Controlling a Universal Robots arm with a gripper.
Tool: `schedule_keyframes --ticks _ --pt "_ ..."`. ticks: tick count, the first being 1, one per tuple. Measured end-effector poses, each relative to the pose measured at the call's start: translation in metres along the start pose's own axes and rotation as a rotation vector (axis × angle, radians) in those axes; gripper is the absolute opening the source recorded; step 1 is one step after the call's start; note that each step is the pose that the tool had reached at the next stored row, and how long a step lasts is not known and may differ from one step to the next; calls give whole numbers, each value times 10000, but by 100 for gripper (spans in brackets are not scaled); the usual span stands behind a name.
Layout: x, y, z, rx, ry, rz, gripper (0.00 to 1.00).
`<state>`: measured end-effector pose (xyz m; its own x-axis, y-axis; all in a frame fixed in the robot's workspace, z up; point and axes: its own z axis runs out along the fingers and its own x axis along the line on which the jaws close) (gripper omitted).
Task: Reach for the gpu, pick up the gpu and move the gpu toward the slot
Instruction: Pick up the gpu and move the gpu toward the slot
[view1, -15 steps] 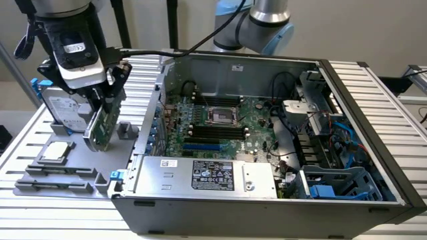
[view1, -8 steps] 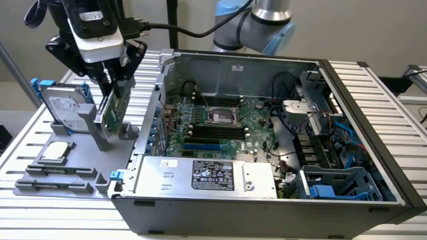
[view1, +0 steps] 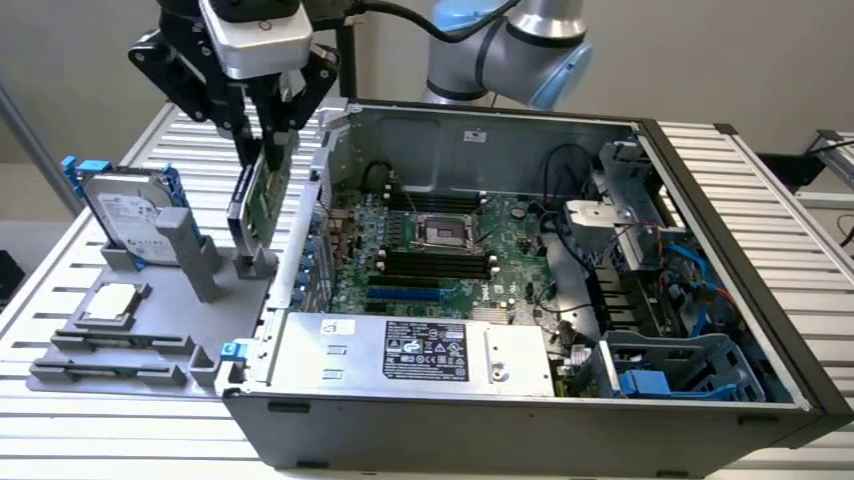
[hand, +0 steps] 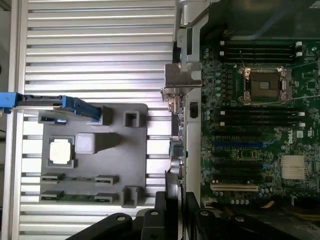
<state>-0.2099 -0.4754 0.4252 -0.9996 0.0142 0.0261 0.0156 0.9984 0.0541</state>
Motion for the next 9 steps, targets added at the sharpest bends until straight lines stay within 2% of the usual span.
schedule_keyframes --ticks 4,9 --pt "-181 6 -65 -39 54 2 26" --pt "-405 10 -84 -92 82 3 26"
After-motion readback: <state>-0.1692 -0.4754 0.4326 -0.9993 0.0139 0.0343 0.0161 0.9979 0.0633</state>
